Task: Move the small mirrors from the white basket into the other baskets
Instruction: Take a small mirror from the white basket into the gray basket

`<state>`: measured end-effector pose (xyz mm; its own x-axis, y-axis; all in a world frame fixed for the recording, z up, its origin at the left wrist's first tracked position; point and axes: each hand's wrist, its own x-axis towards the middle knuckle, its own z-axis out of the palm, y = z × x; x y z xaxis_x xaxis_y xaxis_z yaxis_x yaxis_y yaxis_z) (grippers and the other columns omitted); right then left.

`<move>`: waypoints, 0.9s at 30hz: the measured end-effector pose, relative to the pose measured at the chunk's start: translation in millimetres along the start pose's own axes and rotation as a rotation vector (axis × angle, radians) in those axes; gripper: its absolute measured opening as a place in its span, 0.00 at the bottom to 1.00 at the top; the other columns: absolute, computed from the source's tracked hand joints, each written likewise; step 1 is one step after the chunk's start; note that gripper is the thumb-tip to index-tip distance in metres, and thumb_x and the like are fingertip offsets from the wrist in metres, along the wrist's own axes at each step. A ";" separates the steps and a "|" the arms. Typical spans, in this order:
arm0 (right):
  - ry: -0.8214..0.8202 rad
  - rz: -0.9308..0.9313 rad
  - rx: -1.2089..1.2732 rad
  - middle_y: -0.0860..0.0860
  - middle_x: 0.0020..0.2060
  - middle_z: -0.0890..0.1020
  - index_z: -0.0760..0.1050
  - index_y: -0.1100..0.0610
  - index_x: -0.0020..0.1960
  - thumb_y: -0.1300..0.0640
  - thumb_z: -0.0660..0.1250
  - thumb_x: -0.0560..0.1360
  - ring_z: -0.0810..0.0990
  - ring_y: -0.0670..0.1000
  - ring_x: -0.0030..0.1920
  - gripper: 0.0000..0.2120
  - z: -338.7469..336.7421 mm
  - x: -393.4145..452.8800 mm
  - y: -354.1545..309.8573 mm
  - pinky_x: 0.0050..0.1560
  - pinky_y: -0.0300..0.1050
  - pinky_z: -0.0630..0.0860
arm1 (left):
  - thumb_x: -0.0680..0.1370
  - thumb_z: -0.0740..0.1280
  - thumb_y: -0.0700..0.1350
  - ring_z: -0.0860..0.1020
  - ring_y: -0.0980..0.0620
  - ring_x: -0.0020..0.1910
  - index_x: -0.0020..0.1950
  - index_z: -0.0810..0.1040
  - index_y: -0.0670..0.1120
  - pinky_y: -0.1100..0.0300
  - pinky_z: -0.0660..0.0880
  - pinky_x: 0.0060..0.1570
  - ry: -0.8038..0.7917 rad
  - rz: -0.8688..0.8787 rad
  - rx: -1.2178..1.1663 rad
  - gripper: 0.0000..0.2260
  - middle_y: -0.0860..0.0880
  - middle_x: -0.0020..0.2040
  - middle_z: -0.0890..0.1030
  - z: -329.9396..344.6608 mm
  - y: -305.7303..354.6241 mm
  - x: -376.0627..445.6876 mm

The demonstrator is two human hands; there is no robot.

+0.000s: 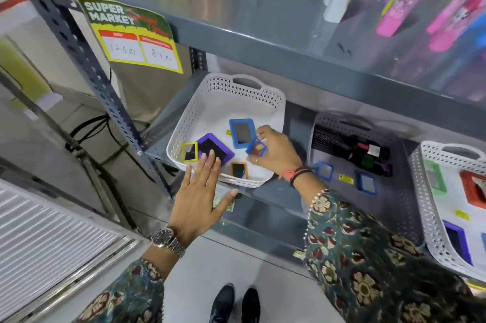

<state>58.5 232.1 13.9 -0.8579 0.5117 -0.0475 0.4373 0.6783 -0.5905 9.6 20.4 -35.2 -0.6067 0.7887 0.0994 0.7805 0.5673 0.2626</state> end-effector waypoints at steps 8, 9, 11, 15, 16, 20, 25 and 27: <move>0.309 0.112 0.170 0.55 0.43 0.81 0.73 0.65 0.59 0.64 0.78 0.62 0.80 0.52 0.44 0.28 -70.2 -31.9 89.3 0.44 0.24 0.70 | 0.78 0.42 0.63 0.50 0.49 0.76 0.75 0.61 0.45 0.46 0.51 0.74 0.056 -0.026 -0.025 0.32 0.46 0.77 0.59 8.7 24.2 4.0; 0.305 0.131 0.135 0.56 0.43 0.81 0.73 0.66 0.58 0.65 0.78 0.62 0.81 0.54 0.45 0.28 -74.7 -36.3 102.1 0.44 0.25 0.69 | 0.78 0.43 0.62 0.50 0.48 0.76 0.74 0.62 0.45 0.46 0.51 0.74 0.056 -0.025 -0.023 0.32 0.46 0.76 0.59 9.7 24.9 4.4; 0.238 0.186 0.066 0.58 0.45 0.82 0.72 0.66 0.59 0.65 0.78 0.61 0.81 0.55 0.48 0.29 -80.7 -43.8 129.0 0.49 0.32 0.69 | 0.78 0.45 0.61 0.50 0.48 0.77 0.74 0.62 0.45 0.47 0.50 0.74 0.056 -0.024 -0.023 0.31 0.46 0.77 0.58 11.4 26.3 5.1; 0.066 0.306 0.079 0.51 0.41 0.79 0.70 0.62 0.59 0.65 0.77 0.62 0.77 0.49 0.45 0.28 -78.7 -48.1 164.0 0.49 0.37 0.70 | 0.78 0.46 0.60 0.48 0.48 0.77 0.75 0.59 0.45 0.48 0.48 0.75 0.045 -0.024 -0.013 0.30 0.47 0.78 0.55 13.7 26.9 4.7; 0.054 0.310 0.078 0.51 0.41 0.78 0.70 0.62 0.59 0.65 0.77 0.63 0.77 0.48 0.44 0.28 -77.0 -48.1 167.2 0.49 0.37 0.71 | 0.78 0.45 0.60 0.48 0.48 0.77 0.75 0.59 0.45 0.48 0.48 0.75 0.043 -0.025 -0.010 0.30 0.47 0.78 0.55 14.0 26.2 4.3; 0.039 0.328 0.104 0.51 0.39 0.78 0.69 0.61 0.57 0.67 0.76 0.63 0.76 0.46 0.36 0.26 -69.6 -44.2 174.8 0.42 0.36 0.73 | 0.79 0.46 0.60 0.48 0.48 0.77 0.76 0.59 0.45 0.47 0.49 0.75 0.036 -0.027 -0.017 0.30 0.47 0.78 0.56 15.4 25.8 4.8; 0.002 0.313 0.031 0.50 0.44 0.78 0.68 0.58 0.60 0.60 0.78 0.62 0.77 0.50 0.42 0.30 -59.7 -35.2 179.7 0.45 0.37 0.71 | 0.79 0.46 0.60 0.48 0.47 0.77 0.76 0.58 0.45 0.46 0.49 0.75 0.033 -0.032 -0.025 0.29 0.47 0.77 0.57 16.4 26.7 5.0; -0.012 0.321 0.020 0.51 0.47 0.79 0.68 0.58 0.61 0.59 0.78 0.62 0.77 0.51 0.44 0.32 -57.2 -32.8 182.1 0.47 0.37 0.71 | 0.79 0.46 0.59 0.48 0.47 0.77 0.76 0.57 0.45 0.45 0.49 0.75 0.029 -0.030 -0.025 0.29 0.47 0.77 0.57 16.9 26.1 5.3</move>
<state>181.6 369.0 -46.0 -0.6799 0.6918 -0.2431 0.6810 0.4728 -0.5592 29.3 43.4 -44.0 -0.6341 0.7640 0.1191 0.7582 0.5841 0.2898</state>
